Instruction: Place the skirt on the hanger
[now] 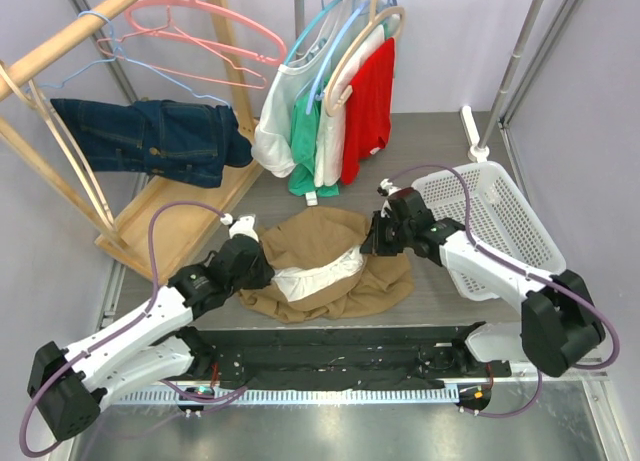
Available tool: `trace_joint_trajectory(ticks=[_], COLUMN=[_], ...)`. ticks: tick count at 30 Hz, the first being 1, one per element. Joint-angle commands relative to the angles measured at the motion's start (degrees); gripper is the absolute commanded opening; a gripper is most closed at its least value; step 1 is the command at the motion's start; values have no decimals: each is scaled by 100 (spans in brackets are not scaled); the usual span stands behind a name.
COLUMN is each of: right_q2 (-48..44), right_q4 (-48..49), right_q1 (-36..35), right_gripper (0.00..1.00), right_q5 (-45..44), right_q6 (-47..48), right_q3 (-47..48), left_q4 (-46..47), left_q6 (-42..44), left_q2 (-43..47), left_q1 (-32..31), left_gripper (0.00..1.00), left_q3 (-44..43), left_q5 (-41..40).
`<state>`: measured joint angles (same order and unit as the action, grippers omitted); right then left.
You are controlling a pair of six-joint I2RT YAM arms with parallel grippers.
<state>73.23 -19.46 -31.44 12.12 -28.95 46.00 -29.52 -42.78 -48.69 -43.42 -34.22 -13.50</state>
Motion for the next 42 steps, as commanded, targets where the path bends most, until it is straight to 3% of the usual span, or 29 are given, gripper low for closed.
trace_joint_trajectory(ticks=[1,5,6,9,10,13,16,26,34,39,42], right_q2=[428,727,736,570,509,350,323,701,1104,1991,2519], right_q4=[409,-12,-66,-329,-400,-716,-1067,-1719,-736,-638,18], right_q1=[-2,6,-2,-11,-2,6,6,-11,-204,-450,-468], right_gripper=[1,2,8,37,47,60,64,67,68,68,68], right_q5=[-121,-149,-88,-130,-157,-175,-61,281,1661,1715,1758], right_q6=[-67,-67,-15,82,152,301,416,1102,1427,1997,1964], right_q3=[137,471,602,883,972,1341,1745,3687,4574,6296,7000], left_q4=[509,342,263,-36,-115,-370,-493,-581,-511,-625,-669], left_q6=[-239,-99,-64,138,191,376,587,1018,1167,1132,1018], left_q2=[-193,-527,-554,-519,-502,-387,-273,-413,-449,-519,-502], left_q1=[26,35,44,44,44,53,53,44,53,44,53], left_gripper=[0,1,4,33,53,70,77,81,83,83,83], left_q3=[-6,-216,-408,-743,-944,-1253,-1455,-2044,-2195,-2159,-2133], left_q5=[-249,-487,-513,-671,-715,-795,-760,-532,-522,-566,-637])
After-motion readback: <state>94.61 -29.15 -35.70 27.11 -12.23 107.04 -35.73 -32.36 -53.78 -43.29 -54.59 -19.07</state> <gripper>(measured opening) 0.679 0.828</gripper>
